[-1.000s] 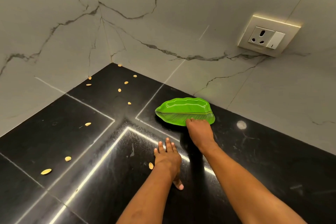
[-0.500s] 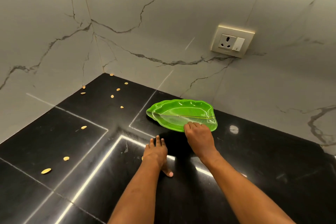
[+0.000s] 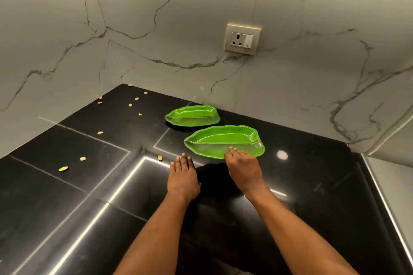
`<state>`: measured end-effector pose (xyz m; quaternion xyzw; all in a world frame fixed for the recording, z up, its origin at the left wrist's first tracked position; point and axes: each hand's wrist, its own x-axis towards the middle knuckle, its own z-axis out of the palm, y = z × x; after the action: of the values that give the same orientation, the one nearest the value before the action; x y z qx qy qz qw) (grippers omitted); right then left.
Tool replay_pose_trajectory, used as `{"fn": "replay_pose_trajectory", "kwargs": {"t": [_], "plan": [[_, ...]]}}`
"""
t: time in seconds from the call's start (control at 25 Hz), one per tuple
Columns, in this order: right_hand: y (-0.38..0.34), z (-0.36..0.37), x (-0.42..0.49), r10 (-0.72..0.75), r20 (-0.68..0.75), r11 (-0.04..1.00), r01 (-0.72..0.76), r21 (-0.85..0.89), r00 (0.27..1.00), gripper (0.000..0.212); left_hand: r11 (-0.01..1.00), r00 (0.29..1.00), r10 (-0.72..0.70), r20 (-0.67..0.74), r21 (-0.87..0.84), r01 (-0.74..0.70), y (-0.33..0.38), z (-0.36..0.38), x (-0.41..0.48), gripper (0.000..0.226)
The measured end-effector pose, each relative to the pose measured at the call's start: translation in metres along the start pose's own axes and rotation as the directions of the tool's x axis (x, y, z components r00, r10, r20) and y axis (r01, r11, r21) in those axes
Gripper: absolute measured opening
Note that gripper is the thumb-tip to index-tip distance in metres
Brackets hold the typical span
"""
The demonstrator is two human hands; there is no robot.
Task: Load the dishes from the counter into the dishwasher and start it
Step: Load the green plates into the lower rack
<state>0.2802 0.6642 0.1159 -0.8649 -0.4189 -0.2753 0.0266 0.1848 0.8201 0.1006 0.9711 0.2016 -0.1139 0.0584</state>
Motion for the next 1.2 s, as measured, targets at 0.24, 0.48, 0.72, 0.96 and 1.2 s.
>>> {"fn": "replay_pose_trajectory", "kwargs": {"t": [0.24, 0.48, 0.72, 0.96, 1.2], "plan": [[-0.002, -0.041, -0.07, -0.002, -0.016, 0.999, 0.003, 0.041, 1.0, 0.024, 0.999, 0.998, 0.004, -0.056, 0.04, -0.002, 0.023, 0.017, -0.076, 0.089], [-0.023, -0.083, -0.117, 0.039, 0.02, 0.998, -0.04, 0.055, 0.999, 0.021, 0.998, 0.997, -0.015, -0.079, 0.058, 0.02, 0.017, 0.022, -0.147, 0.087], [-0.063, -0.129, -0.163, 0.096, -0.012, 0.994, -0.095, 0.056, 0.995, 0.025, 0.999, 0.991, -0.001, -0.134, 0.041, 0.007, 0.004, 0.03, -0.217, 0.087], [-0.116, -0.176, -0.244, 0.138, -0.067, 0.99, -0.139, -0.015, 0.988, 0.012, 0.999, 0.995, 0.028, -0.093, 0.041, -0.024, -0.012, 0.065, -0.306, 0.09], [-0.15, -0.219, -0.333, 0.175, -0.041, 0.984, -0.176, -0.033, 0.984, 0.01, 0.994, 0.994, 0.101, -0.037, 0.047, -0.099, 0.001, 0.099, -0.389, 0.09]]}}
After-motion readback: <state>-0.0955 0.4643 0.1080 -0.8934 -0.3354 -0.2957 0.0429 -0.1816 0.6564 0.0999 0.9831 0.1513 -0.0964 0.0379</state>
